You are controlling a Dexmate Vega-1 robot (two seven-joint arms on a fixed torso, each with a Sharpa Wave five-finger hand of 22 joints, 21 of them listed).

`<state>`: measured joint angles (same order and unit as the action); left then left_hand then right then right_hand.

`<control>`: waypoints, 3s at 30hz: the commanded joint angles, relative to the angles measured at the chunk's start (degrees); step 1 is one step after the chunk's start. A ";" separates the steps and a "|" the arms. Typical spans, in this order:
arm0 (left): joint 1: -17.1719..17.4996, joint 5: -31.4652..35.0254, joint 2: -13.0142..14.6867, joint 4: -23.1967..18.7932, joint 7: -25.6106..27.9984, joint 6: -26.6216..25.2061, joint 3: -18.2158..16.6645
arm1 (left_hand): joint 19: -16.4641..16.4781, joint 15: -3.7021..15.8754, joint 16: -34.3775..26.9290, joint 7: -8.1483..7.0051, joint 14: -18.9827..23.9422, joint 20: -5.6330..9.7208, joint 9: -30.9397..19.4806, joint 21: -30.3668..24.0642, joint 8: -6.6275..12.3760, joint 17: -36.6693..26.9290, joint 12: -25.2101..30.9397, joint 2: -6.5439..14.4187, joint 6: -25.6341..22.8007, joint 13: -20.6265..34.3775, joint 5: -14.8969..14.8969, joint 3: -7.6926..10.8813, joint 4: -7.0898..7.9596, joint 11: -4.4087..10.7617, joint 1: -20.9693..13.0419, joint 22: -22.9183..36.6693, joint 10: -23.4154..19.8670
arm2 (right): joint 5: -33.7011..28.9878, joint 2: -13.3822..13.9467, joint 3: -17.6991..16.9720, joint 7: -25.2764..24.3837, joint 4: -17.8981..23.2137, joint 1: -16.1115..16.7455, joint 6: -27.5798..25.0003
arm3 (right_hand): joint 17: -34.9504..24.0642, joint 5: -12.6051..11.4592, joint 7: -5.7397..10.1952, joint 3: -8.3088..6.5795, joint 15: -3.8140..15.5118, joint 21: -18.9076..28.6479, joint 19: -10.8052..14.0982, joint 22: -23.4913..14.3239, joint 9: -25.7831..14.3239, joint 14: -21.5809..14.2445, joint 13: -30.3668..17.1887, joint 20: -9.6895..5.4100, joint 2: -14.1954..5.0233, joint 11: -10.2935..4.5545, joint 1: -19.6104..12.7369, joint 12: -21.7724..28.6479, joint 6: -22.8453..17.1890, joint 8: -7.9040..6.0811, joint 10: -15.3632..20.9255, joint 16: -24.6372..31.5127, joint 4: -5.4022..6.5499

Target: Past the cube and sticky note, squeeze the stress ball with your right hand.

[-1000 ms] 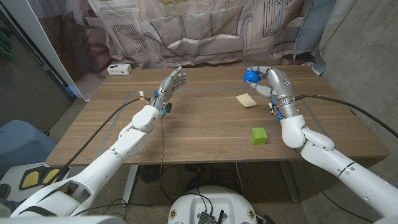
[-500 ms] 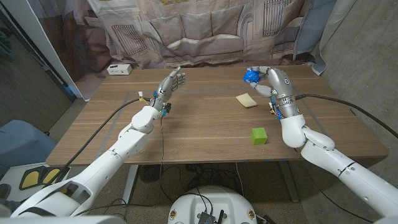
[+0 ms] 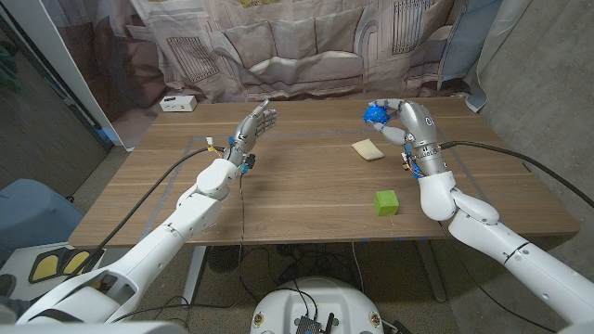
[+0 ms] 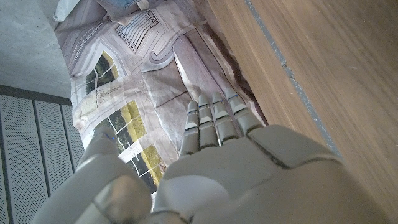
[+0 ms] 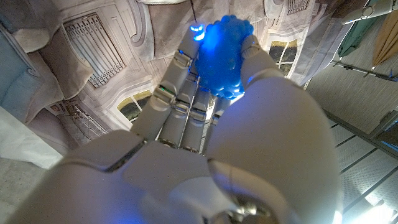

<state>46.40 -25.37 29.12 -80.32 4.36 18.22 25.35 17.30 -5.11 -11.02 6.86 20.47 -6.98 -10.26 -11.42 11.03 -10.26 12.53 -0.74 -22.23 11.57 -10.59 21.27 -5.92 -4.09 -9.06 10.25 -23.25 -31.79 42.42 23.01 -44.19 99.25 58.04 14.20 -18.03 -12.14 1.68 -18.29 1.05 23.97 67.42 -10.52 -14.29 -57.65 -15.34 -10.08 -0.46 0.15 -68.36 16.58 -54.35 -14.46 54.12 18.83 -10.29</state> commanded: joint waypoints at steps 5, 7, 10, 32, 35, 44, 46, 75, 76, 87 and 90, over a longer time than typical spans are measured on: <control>-0.64 0.03 -0.12 0.18 -0.46 -0.23 0.23 | 0.45 0.15 0.04 0.12 0.41 0.02 -0.25 -0.22 0.11 -0.18 0.04 0.36 -0.42 0.26 0.04 0.12 -0.44 -0.07 -0.20 0.17 -0.42 | -0.97 0.10 -0.36 -0.89 0.37 0.14 -0.41 | -0.91 -0.46 0.21 -0.66 11.73 -0.08 -2.77 -0.22 -0.45 -5.15 -0.47 0.50 -7.21 0.47 -7.04 -1.23 0.81 0.24 -1.74 -1.19 1.85; -0.69 0.03 -0.12 0.21 -0.51 -0.22 0.24 | 0.46 0.17 0.03 0.14 0.43 0.02 -0.25 -0.22 0.12 -0.18 0.01 0.37 -0.45 0.26 0.04 0.12 -0.45 -0.25 -0.20 0.17 -0.37 | -0.92 0.26 -0.45 -0.48 0.73 0.24 -0.77 | -1.05 -0.41 0.03 -0.40 11.54 -0.06 -2.94 -0.21 -0.45 -4.86 -0.43 0.51 -7.18 0.62 -6.71 -1.45 1.03 0.39 -2.02 -1.24 2.00; -0.77 0.01 -0.14 0.24 -0.58 -0.25 0.26 | 0.46 0.13 0.02 0.12 0.46 0.02 -0.25 -0.22 0.13 -0.18 -0.01 0.38 -0.51 0.26 0.04 0.12 -0.45 -0.18 -0.19 0.17 -0.31 | -0.97 0.33 -0.46 -0.37 0.82 0.24 -0.91 | -1.36 -0.25 -0.23 0.46 11.10 -0.18 -3.83 -0.17 -0.42 -3.46 -0.30 1.13 -6.94 0.96 -5.49 -2.05 1.47 0.74 -2.79 -1.65 2.47; -1.30 -0.07 -0.67 1.43 -0.44 -0.10 0.33 | 0.43 0.19 0.05 0.19 0.44 0.01 -0.25 -0.19 0.09 -0.18 -0.01 0.47 -0.56 0.26 0.04 0.10 -0.48 -0.15 -0.16 0.17 -0.41 | -0.94 0.53 -0.19 0.44 0.94 0.11 -2.40 | -2.64 0.21 -0.90 3.02 8.60 -1.48 -7.85 0.24 0.47 3.17 0.43 2.60 -6.50 2.11 -0.63 -4.32 5.12 2.76 -6.18 -3.72 3.35; -1.43 -0.11 -0.77 1.71 -0.50 -0.08 0.36 | 0.43 0.17 0.04 0.19 0.48 0.01 -0.25 -0.19 0.08 -0.18 0.00 0.48 -0.55 0.26 0.04 0.10 -0.49 -0.19 -0.16 0.17 -0.43 | -0.87 0.59 -0.13 0.41 0.85 0.05 -2.22 | -2.36 0.28 -1.40 3.16 8.07 -1.46 -7.80 0.26 0.57 3.11 0.50 2.83 -6.18 2.63 -0.26 -4.26 5.37 2.87 -5.90 -3.91 3.35; -1.79 -0.22 -1.06 2.42 -0.51 0.31 0.28 | 0.49 0.22 0.03 0.09 0.51 0.01 -0.26 -0.21 0.06 -0.18 -0.01 0.54 -0.56 0.26 0.04 0.11 -0.50 -0.14 -0.17 0.17 -0.43 | -1.04 1.10 -0.04 1.64 1.47 0.11 -3.39 | -2.26 0.69 -2.31 3.88 6.91 -2.11 -9.12 0.33 0.98 5.50 0.81 3.47 -5.36 3.31 1.10 -5.09 7.43 3.50 -7.78 -4.85 3.28; -1.85 -0.16 -1.10 2.52 -0.52 0.51 0.28 | 0.48 0.18 0.04 0.11 0.49 0.01 -0.26 -0.20 0.05 -0.18 0.00 0.55 -0.54 0.26 0.03 0.12 -0.51 -0.07 -0.18 0.17 -0.46 | -1.19 1.29 0.00 2.00 1.70 0.11 -3.77 | -2.34 0.80 -2.13 3.97 6.93 -2.63 -10.29 0.35 1.08 6.80 0.89 3.62 -5.22 3.09 1.12 -5.25 7.86 3.54 -8.32 -5.25 3.05; -1.80 -0.25 -1.67 2.31 0.01 0.56 0.35 | 0.51 0.20 0.02 0.15 0.62 -0.01 -0.26 -0.20 0.07 -0.17 0.01 0.80 -0.72 0.26 0.02 0.20 -0.57 -0.11 -0.27 0.17 -0.57 | -1.41 4.50 -1.70 5.35 5.87 2.50 -7.33 | -2.13 1.86 -3.07 6.48 5.03 -5.40 -14.56 0.55 1.74 14.03 1.40 4.50 -2.51 3.76 5.80 -6.11 14.13 4.03 -14.85 -7.22 3.56; -1.80 -0.23 -1.69 2.29 0.02 0.56 0.39 | 0.52 0.21 0.02 0.13 0.61 0.00 -0.26 -0.20 0.06 -0.17 0.02 0.80 -0.71 0.26 0.02 0.21 -0.57 -0.13 -0.27 0.17 -0.60 | -1.25 4.58 -1.77 5.41 5.90 2.56 -7.18 | -2.12 1.86 -3.02 6.48 5.12 -5.45 -14.59 0.55 1.75 14.15 1.41 4.50 -2.52 3.64 5.85 -6.11 14.30 4.04 -15.00 -7.22 3.55; -1.47 -0.36 -1.62 1.78 0.14 -0.08 0.51 | 0.53 0.21 0.02 0.05 0.66 -0.04 -0.26 -0.20 0.07 -0.17 -0.02 0.92 -0.80 0.26 0.01 0.25 -0.60 -0.27 -0.31 0.17 -0.53 | -1.23 5.26 -1.94 7.00 6.70 2.80 -7.62 | -2.51 1.79 -2.92 6.40 5.07 -5.72 -14.65 0.55 1.84 14.27 1.47 4.51 -2.79 3.61 5.46 -5.82 14.54 3.80 -15.10 -6.66 3.17; -1.17 -0.33 -1.42 1.47 0.32 -0.05 0.38 | 0.52 0.18 0.03 0.04 0.66 -0.02 -0.26 -0.19 0.07 -0.17 -0.01 0.95 -0.80 0.26 0.01 0.26 -0.61 -0.13 -0.32 0.17 -0.58 | -1.59 5.63 -1.62 7.88 6.86 2.62 -7.68 | -2.62 1.79 -2.90 6.41 5.15 -5.77 -14.64 0.55 1.85 14.25 1.49 4.49 -2.87 3.58 5.44 -5.71 14.42 3.69 -14.98 -6.51 3.13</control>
<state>44.66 -25.66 27.49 -78.17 4.41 18.59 25.75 17.30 -4.80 -11.02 7.16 20.77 -6.97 -10.26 -11.42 11.03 -10.26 12.53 -0.36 -22.52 11.57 -10.59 21.53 -6.17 -4.32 -9.44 10.25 -23.46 -33.03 47.12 21.27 -38.25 105.36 60.58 6.97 -20.36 -10.37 -1.32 -11.79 4.51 18.40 53.00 -9.85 -12.23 -43.46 -13.84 -5.52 -2.86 3.59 -62.85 10.58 -39.88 -10.55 39.27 11.79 -6.78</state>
